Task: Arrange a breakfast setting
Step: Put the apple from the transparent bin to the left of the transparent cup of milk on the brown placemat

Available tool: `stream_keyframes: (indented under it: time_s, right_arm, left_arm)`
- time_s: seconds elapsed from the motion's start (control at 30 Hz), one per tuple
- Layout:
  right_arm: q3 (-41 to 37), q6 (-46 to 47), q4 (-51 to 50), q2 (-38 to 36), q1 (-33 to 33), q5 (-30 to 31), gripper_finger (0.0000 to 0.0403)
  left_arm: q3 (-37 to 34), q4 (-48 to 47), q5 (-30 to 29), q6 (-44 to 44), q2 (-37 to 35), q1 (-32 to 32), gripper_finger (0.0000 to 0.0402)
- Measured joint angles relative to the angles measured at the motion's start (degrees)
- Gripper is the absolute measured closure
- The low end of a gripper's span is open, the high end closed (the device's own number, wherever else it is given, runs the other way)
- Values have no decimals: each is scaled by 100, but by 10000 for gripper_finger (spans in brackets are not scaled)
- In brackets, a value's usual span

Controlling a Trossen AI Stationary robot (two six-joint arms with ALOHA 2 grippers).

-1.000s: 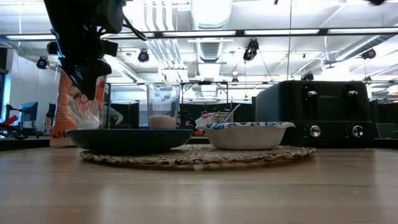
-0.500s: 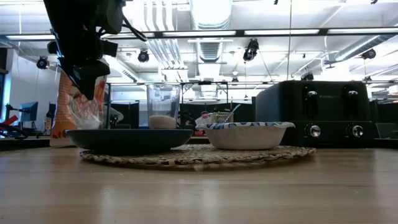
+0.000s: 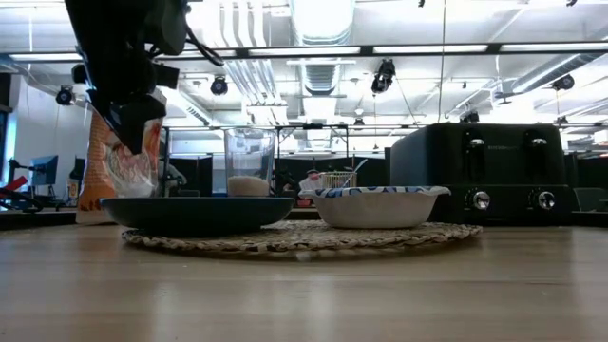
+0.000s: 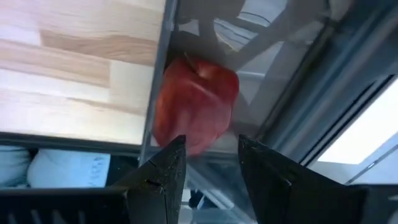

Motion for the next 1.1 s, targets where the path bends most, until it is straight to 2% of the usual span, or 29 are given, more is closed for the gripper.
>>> stream_keyframes:
  time_s: [0.13,0.3,0.4,0.6,0.87,1.1]
  right_arm:
    - [-259,65,251,21,48,-89,277]
    - [-361,42,289,21,88,-97,317]
    - [-402,14,441,21,89,-100,320]
    - [-489,20,1199,21,151,12,272]
    - [-574,108,960,23,256,53,196]
    - [-587,-83,998,221,261,52,160]
  left_arm:
    - [-33,-7,-5,0,0,0,244]
    - [-39,-9,12,0,0,0,244]
    - [-41,-9,18,-42,0,0,244]
    - [-41,-2,22,-103,0,0,244]
    - [-44,9,33,-107,0,0,244]
    - [-44,9,34,-107,0,0,244]
